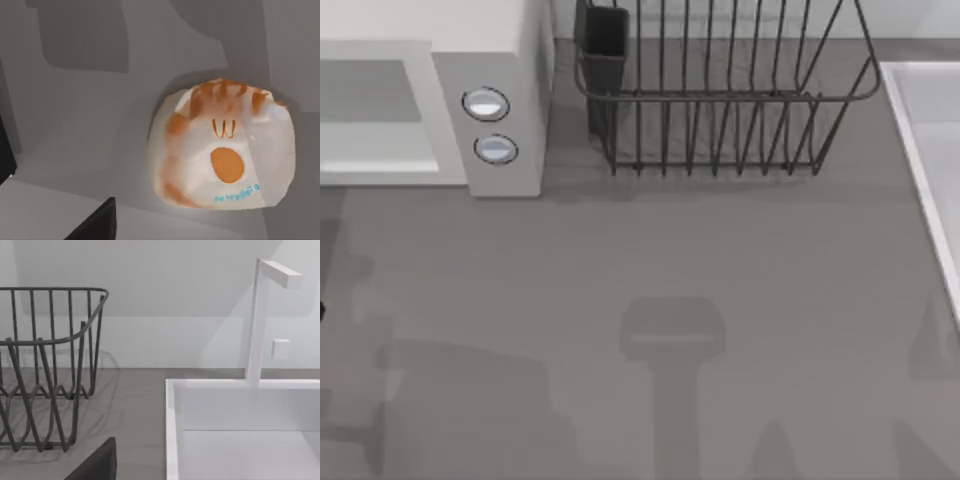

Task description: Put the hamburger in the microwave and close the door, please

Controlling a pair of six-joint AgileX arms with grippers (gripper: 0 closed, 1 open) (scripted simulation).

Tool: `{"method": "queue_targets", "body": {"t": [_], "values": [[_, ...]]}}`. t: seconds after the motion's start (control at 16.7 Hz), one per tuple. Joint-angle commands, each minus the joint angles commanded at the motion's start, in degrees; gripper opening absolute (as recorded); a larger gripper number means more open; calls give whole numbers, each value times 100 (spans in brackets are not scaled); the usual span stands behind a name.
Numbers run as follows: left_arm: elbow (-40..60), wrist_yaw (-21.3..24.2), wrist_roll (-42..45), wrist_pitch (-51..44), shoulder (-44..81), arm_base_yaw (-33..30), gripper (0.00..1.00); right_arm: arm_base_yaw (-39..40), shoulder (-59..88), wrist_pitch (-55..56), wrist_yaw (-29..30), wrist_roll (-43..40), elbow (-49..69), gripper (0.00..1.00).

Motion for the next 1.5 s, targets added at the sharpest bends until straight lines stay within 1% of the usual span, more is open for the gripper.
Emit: {"method": "queue_targets", "body": {"t": [0.18,0.54,0.72,0.96,1.08,1.38,1.5], "values": [[313,-1,127,-322,514,83,100,0,0,0,0,0,0,100],[311,-2,130,-319,553,64,100,0,0,0,0,0,0,100],[93,-1,130,88,780,81,100,0,0,0,0,0,0,100],[-408,-1,156,1235,1316,97,100,0,0,0,0,0,0,100],[-602,0,167,1595,1528,104,100,0,0,0,0,0,0,100],[-674,0,171,1713,1608,107,100,0,0,0,0,0,0,100],[-674,0,171,1713,1608,107,85,0,0,0,0,0,0,100]]}}
